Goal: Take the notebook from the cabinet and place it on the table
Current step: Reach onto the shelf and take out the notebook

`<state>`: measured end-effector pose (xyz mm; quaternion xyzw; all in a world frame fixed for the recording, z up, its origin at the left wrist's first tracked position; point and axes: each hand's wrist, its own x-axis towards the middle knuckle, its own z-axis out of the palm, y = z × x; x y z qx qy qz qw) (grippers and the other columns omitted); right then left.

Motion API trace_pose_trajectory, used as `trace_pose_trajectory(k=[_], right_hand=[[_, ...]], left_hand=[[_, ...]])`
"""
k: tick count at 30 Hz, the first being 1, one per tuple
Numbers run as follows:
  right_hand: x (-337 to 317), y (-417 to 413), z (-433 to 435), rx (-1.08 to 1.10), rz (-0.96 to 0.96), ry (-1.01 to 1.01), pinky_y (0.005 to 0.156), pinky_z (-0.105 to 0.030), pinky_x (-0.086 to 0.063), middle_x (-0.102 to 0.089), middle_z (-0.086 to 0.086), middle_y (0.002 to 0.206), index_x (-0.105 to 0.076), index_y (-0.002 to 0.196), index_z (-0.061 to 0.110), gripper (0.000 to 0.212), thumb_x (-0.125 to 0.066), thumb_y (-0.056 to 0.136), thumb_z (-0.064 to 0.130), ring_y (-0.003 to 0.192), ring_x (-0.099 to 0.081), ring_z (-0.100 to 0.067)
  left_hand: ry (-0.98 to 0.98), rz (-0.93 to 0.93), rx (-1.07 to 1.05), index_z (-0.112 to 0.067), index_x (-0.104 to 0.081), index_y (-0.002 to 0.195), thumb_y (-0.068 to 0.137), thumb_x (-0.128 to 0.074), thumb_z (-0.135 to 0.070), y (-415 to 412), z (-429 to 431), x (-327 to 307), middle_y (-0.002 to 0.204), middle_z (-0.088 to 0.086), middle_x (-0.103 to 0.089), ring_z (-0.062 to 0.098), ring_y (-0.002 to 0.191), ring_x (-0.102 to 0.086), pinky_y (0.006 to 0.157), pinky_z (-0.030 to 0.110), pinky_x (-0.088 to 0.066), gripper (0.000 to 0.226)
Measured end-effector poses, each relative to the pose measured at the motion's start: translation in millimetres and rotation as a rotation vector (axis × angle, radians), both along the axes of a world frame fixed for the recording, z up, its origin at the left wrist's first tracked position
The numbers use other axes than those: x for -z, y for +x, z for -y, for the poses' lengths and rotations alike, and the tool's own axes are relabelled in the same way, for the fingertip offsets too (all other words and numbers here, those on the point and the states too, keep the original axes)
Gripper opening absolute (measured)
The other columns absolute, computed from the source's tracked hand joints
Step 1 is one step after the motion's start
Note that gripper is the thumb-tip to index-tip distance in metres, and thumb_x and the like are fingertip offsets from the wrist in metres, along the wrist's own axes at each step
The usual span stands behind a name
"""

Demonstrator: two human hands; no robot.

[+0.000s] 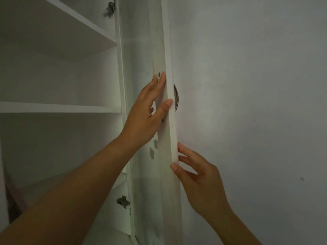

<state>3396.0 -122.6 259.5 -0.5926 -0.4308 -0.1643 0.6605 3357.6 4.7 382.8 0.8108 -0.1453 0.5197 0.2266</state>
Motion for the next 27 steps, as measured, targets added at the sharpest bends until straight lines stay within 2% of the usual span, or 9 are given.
trace_pose_trajectory(k=[2,4,8,12,14,16,20,23,27], right_hand=[[8,8,5,0.013,-0.003,0.006,0.084,-0.023,-0.054,-0.059,0.018,0.121,-0.051,0.124,0.036,0.05,-0.06,0.076,0.037,0.104,-0.056,0.004],[15,16,10,0.034,0.012,0.002,0.082,-0.014,-0.051,-0.056,0.023,0.121,-0.047,0.122,0.041,0.047,-0.06,0.077,0.035,0.104,-0.054,0.009],[28,35,16,0.084,0.029,-0.029,0.076,0.0,-0.042,-0.046,0.035,0.116,-0.036,0.115,0.052,0.046,-0.057,0.076,0.039,0.101,-0.05,0.019],[42,57,22,0.131,0.031,-0.096,0.079,0.001,-0.039,-0.039,0.034,0.122,-0.026,0.118,0.056,0.049,-0.053,0.079,0.041,0.105,-0.051,0.006],[47,69,24,0.148,0.035,-0.116,0.082,0.001,-0.038,-0.037,0.031,0.125,-0.023,0.118,0.056,0.049,-0.05,0.08,0.042,0.111,-0.05,-0.001],[52,79,26,0.163,0.049,-0.133,0.088,-0.005,-0.04,-0.037,0.027,0.128,-0.021,0.118,0.056,0.049,-0.048,0.08,0.043,0.115,-0.049,-0.004],[65,97,32,0.156,0.063,-0.139,0.098,-0.027,-0.046,-0.043,0.014,0.137,-0.023,0.121,0.053,0.05,-0.052,0.085,0.034,0.118,-0.05,-0.008],[73,108,35,0.128,0.038,-0.154,0.099,-0.022,-0.043,-0.042,0.019,0.134,-0.023,0.12,0.053,0.051,-0.053,0.087,0.029,0.115,-0.05,-0.003],[81,122,39,0.149,0.043,-0.15,0.097,-0.021,-0.045,-0.038,0.033,0.125,-0.025,0.121,0.054,0.049,-0.05,0.082,0.039,0.113,-0.05,0.001]], left_hand=[[0.002,-0.03,-0.019,-0.039,-0.015,0.142,0.085,-0.039,-0.055,8,5,6,0.154,-0.014,-0.013,0.006,0.139,-0.014,0.109,0.043,-0.033,0.064],[0.013,-0.061,-0.04,-0.044,-0.012,0.14,0.083,-0.038,-0.056,19,9,14,0.154,-0.017,-0.009,0.004,0.139,-0.011,0.111,0.047,-0.028,0.064],[0.068,-0.103,-0.073,-0.054,-0.002,0.132,0.081,-0.034,-0.061,42,15,35,0.149,-0.027,0.002,-0.007,0.13,-0.002,0.109,0.037,-0.021,0.061],[0.092,-0.114,-0.118,-0.053,0.0,0.132,0.081,-0.034,-0.06,63,21,49,0.151,-0.024,0.004,-0.008,0.128,0.0,0.104,0.027,-0.015,0.062],[0.107,-0.124,-0.146,-0.052,0.001,0.132,0.082,-0.035,-0.06,73,23,56,0.152,-0.021,0.005,-0.006,0.13,0.0,0.106,0.03,-0.013,0.062],[0.12,-0.142,-0.157,-0.054,0.002,0.131,0.084,-0.036,-0.06,81,24,62,0.152,-0.021,0.006,-0.004,0.131,0.001,0.108,0.034,-0.012,0.06],[0.149,-0.166,-0.185,-0.054,0.003,0.13,0.085,-0.036,-0.055,97,22,71,0.144,-0.027,0.011,-0.003,0.131,0.0,0.103,0.027,-0.012,0.06],[0.167,-0.157,-0.226,-0.055,0.005,0.13,0.084,-0.032,-0.062,108,22,76,0.144,-0.029,0.013,0.001,0.136,-0.002,0.103,0.026,-0.012,0.059],[0.152,-0.132,-0.237,-0.061,0.009,0.129,0.08,-0.025,-0.071,125,26,79,0.144,-0.03,0.015,0.013,0.142,-0.005,0.106,0.032,-0.014,0.06]])
